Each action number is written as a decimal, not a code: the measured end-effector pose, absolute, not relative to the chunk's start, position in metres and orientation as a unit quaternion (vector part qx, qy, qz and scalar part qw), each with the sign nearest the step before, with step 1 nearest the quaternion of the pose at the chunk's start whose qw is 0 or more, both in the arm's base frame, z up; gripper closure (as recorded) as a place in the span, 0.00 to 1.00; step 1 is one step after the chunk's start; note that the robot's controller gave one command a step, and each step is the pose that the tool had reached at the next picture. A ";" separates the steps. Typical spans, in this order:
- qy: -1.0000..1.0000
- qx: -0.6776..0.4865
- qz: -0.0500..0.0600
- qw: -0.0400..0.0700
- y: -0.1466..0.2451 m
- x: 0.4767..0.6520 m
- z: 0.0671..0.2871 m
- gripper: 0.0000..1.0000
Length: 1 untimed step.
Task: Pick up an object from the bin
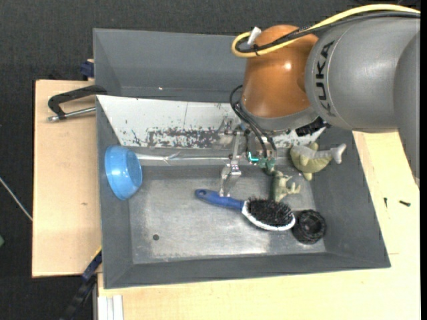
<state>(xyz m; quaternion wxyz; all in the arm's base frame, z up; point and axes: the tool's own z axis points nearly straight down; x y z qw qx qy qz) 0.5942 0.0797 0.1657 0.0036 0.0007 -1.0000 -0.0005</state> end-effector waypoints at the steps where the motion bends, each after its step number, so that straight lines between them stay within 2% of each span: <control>1: -0.999 -0.054 -0.002 -0.004 0.019 0.539 0.070 0.00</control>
Offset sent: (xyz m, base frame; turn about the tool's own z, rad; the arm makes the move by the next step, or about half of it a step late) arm -0.0566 -0.0603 -0.0957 0.1068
